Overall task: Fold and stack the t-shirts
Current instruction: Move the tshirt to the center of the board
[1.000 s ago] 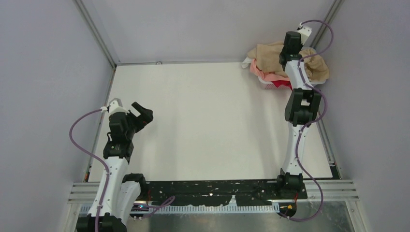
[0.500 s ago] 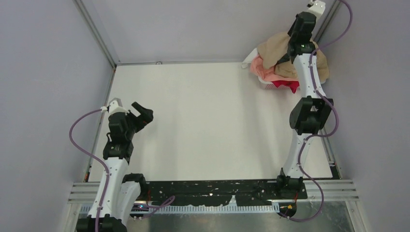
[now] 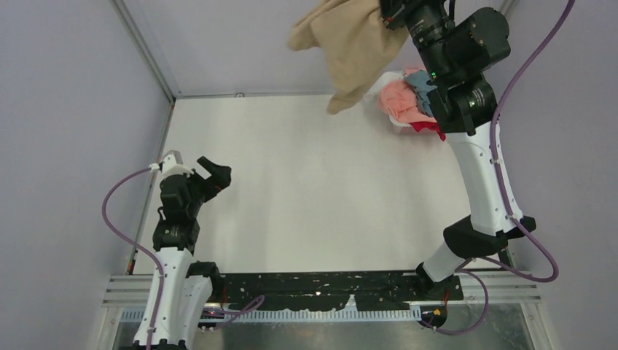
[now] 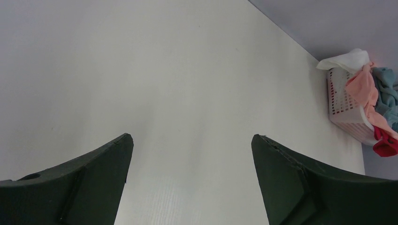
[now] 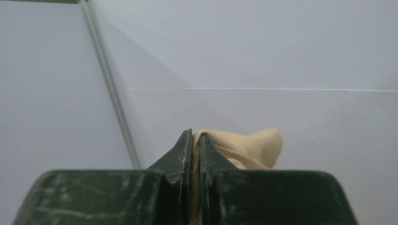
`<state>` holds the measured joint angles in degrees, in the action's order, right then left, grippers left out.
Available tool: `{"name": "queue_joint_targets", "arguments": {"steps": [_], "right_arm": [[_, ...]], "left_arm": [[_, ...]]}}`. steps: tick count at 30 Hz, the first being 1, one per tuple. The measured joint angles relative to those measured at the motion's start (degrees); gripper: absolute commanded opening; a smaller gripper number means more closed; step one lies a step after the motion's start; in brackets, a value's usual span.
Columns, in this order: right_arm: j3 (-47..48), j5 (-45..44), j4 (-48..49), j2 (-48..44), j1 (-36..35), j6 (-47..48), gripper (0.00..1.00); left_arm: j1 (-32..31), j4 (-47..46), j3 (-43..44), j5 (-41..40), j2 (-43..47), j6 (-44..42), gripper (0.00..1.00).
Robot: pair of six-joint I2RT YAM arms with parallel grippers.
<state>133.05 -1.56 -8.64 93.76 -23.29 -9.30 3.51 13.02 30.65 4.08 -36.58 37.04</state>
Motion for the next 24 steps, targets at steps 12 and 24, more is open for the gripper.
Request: {"name": "queue_joint_targets", "arguments": {"steps": [12, 24], "right_arm": [[-48.37, 5.01, 5.18, -16.13, -7.87, -3.32, 0.09], [-90.36, -11.08, 8.13, -16.7, -4.02, -5.95, 0.95]], "left_arm": [[0.0, 8.37, 0.07, -1.42, 10.12, 0.87, 0.99], [0.0, 12.17, -0.22, 0.66, 8.07, 4.13, 0.99]]}}
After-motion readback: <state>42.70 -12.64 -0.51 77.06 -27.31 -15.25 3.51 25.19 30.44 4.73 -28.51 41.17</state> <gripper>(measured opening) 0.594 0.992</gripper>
